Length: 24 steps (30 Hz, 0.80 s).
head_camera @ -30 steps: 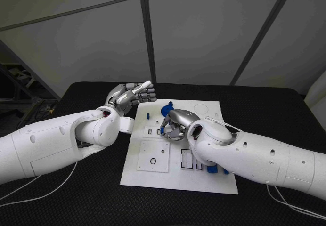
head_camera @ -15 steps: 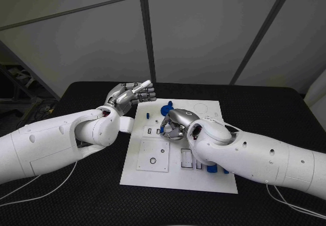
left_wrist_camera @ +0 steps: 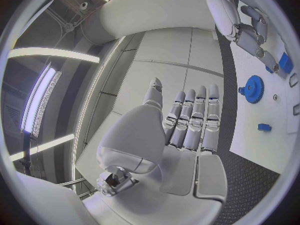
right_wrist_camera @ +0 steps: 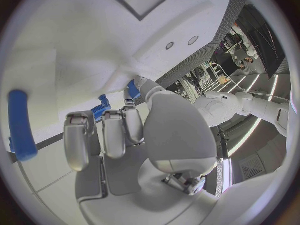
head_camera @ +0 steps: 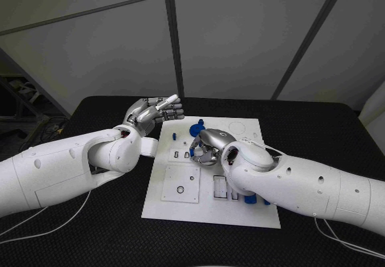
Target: Assemble the parts on the task board
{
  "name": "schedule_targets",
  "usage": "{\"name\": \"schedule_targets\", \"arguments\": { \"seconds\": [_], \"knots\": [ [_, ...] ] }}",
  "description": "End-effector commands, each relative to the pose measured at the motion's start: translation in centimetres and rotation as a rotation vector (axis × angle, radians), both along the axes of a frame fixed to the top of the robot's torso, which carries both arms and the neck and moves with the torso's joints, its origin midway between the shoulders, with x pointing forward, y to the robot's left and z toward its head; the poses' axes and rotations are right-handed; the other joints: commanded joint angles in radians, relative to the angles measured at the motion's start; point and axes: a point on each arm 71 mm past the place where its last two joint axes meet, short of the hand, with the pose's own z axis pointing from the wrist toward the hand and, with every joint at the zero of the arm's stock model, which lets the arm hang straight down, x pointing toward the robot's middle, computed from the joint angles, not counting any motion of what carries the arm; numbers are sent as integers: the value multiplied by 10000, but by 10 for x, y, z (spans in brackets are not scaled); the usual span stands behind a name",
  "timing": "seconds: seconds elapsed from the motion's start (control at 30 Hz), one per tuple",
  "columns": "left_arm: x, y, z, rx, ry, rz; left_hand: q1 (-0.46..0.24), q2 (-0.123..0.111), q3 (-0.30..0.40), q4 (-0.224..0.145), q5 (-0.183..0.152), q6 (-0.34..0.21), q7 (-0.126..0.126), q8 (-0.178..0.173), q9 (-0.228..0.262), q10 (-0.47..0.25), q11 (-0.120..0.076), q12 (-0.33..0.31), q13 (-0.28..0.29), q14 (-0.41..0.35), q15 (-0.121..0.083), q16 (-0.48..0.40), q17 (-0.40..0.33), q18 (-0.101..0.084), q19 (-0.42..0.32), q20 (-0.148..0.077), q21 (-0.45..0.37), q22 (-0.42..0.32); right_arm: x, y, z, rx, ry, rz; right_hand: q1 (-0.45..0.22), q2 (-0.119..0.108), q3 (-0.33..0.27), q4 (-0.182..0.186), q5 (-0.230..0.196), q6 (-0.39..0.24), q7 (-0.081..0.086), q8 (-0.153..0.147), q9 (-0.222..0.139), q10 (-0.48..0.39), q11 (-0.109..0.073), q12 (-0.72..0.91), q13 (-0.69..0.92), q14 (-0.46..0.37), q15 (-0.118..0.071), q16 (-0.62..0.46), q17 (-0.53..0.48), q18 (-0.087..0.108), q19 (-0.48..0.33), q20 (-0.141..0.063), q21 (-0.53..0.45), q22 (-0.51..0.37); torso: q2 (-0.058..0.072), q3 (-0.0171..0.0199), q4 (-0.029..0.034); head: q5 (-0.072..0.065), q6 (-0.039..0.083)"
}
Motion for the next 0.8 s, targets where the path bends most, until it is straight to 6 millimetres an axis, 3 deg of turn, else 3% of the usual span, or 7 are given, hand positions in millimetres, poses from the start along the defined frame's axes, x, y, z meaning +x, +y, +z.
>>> {"name": "schedule_targets", "arguments": {
  "seconds": [0.03, 0.37, 0.4, 0.5, 0.7, 0.8],
  "knots": [
    [0, -1, 2, -20, -107, -112, -84, 21, 9, -49, -50, 37, 58, -33, -10, 51, 30, -30, -9, -11, 84, -37, -16, -63, 17, 21, -10, -12, 0, -2, -2, -103, 54, -134, -46, -101, -23, 7, -39, -98, -3, -29, -14, -6, 60, -37, 836, 626, 67, -60, 710, -151, 1036, 64, 33, 2635, -3, -2, 11, 16, 10],
    [0, 0, 2, -13, -90, -110, -93, 30, -2, -67, -55, 42, 60, -44, -14, 56, 31, -44, -8, -9, 86, -50, -15, -63, 14, 23, -13, -19, 0, -1, -1, 42, -20, -161, -164, -220, -92, 81, -141, -259, 23, -18, -21, -25, 90, -71, 815, 618, 97, -91, 668, -151, 1036, 100, 33, 2635, -5, 1, -1, 38, 11],
    [0, 0, 2, -13, -89, -112, -93, 30, -2, -67, -55, 42, 60, -44, -14, 56, 31, -44, -8, -9, 86, -50, -15, -63, 14, 23, -13, -19, 0, -1, -1, 79, -34, -163, -196, -258, -122, 109, -208, -327, 28, -19, -26, -27, 97, -75, 812, 618, 104, -94, 667, -151, 1036, 110, 33, 2635, -6, 1, -4, 38, 12],
    [0, 0, 2, -13, -80, -119, -93, 30, -2, -67, -55, 42, 60, -44, -14, 56, 31, -44, -8, -9, 86, -50, -15, -63, 14, 23, -13, -19, 0, -2, 0, 261, -133, -158, -293, -437, -333, 266, -995, -735, 72, -20, -68, -41, 139, -106, 792, 609, 141, -128, 625, -151, 1036, 145, 33, 2635, -4, 2, -2, 35, 15],
    [1, 1, 1, 12, 1, -147, -93, 67, -13, -114, -58, 80, 40, -54, -16, 90, 14, -63, -4, 99, 57, -22, 6, -47, 63, 13, 14, -21, -4, -2, 7, 1038, -635, -35, -138, -730, -744, 694, -1244, -1450, 201, -20, -244, -127, 256, -274, 674, 580, 228, -220, 500, -151, 1036, 225, 33, 2635, -18, 14, 3, 20, 31],
    [2, 2, 0, 208, 5, -308, -106, 223, -28, -192, -62, 386, -113, 36, 29, 398, -132, -1, 18, 528, -93, 129, 75, -11, 346, -88, 183, 22, -7, -3, 11, 1422, -1002, 302, 194, -902, -1018, 1126, -1510, -1860, 285, -11, -400, -199, 331, -424, 564, 540, 288, -330, 347, -151, 1036, 282, 33, 2635, -34, 21, -13, 23, 55]
  ]
}}
